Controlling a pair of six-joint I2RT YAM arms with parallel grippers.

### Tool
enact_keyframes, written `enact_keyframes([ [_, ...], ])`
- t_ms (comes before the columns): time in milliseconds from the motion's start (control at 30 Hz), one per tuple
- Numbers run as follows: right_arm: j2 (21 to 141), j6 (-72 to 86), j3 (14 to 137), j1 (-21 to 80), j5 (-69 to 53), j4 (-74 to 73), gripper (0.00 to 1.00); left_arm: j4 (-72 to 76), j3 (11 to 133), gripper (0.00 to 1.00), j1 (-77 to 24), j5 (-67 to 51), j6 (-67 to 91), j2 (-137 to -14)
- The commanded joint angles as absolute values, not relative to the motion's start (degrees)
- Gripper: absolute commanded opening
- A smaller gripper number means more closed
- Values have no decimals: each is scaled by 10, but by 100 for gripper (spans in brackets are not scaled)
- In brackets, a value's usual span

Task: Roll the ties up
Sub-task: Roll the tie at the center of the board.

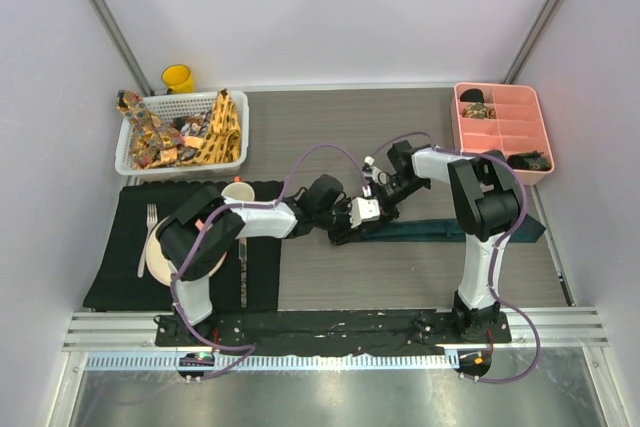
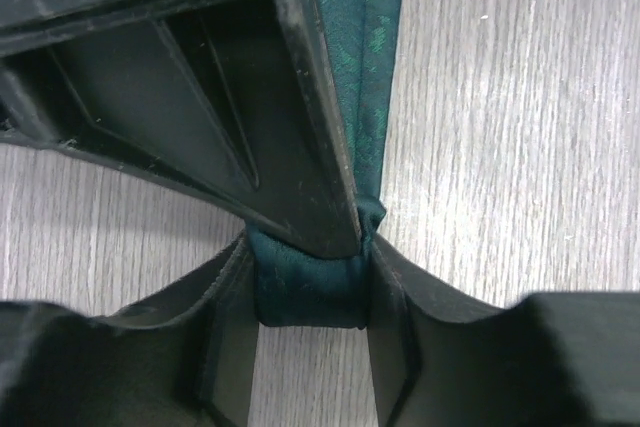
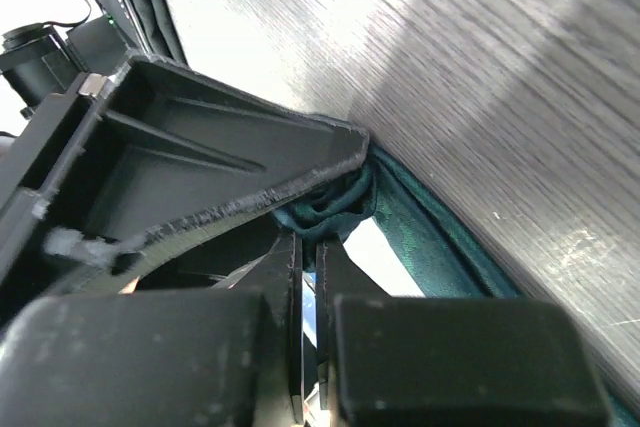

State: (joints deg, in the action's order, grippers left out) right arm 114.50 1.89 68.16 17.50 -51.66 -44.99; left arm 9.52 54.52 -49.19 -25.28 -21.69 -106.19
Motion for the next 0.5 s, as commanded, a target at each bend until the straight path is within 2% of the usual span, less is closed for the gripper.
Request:
enact_keyframes([
  [0, 1158, -9, 669, 159, -460, -437, 1, 29, 524, 52, -490, -227, -238, -1064],
  [200, 1193, -36, 647, 135, -450, -443, 1, 63, 523, 75, -464, -302, -233, -1051],
  [367, 1218, -50, 633, 121, -446, -441, 1, 129, 530, 86, -462, -336, -218, -1050],
  [467, 1227, -50, 635, 116, -438, -439, 1, 127, 555, 85, -468, -335, -221, -1070],
])
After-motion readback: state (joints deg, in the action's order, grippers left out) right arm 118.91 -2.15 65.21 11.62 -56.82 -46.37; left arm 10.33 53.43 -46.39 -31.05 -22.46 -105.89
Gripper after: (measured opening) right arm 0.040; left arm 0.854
